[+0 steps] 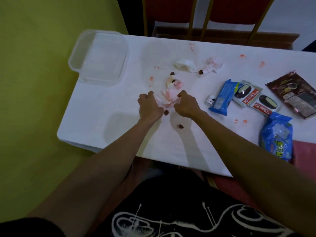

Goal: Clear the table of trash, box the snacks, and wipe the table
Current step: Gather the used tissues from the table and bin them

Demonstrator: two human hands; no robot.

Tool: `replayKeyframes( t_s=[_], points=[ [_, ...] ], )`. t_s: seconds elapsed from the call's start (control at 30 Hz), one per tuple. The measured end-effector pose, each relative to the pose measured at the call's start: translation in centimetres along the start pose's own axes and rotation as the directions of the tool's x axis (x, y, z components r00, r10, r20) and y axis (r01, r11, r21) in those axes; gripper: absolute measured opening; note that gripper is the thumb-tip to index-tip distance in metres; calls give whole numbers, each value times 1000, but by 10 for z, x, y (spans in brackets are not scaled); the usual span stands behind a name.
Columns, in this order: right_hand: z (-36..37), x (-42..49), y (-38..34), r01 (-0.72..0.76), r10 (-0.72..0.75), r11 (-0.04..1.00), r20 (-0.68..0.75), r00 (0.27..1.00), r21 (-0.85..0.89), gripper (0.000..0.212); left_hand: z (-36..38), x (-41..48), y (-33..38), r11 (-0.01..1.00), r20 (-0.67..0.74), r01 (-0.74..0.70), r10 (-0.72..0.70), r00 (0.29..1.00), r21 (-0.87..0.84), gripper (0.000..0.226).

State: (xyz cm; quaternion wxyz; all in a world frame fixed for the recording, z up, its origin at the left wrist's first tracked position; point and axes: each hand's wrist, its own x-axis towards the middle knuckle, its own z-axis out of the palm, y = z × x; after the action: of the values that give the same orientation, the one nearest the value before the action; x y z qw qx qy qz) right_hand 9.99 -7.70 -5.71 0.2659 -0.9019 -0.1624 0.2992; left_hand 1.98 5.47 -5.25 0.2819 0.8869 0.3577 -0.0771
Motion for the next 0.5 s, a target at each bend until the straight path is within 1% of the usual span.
replayKeyframes(
  t_s=[0.07,0.1,0.17,0.23,0.33,0.4,0.5],
  points=[
    [3,7,-5,-8,8,1000,-6,1000,4,55,4,9,-3,997,45,-37,34,998,65,71],
    [4,11,-6,-13,13,1000,-9,1000,-4,57,5,13,-4,996,71,-37,31,997,86,68],
    [8,17,-6,-26,26,1000,-2,1000,-3,57,8,20,-8,995,111,-22,11,994,102,54],
    [13,21,-5,-46,46,999,-3,999,13,52,7,25,-11,994,116,-43,31,993,102,37],
    [21,22,-1,-38,38,999,-40,998,-16,34,3,31,-16,992,79,-106,101,992,68,20],
    [23,23,1,-36,36,999,-76,996,0,23,-2,35,-18,992,45,-120,118,992,33,16],
    [17,23,1,-45,54,996,-126,991,78,17,-12,37,-15,991,-30,-129,128,991,-44,15]
  ],
)
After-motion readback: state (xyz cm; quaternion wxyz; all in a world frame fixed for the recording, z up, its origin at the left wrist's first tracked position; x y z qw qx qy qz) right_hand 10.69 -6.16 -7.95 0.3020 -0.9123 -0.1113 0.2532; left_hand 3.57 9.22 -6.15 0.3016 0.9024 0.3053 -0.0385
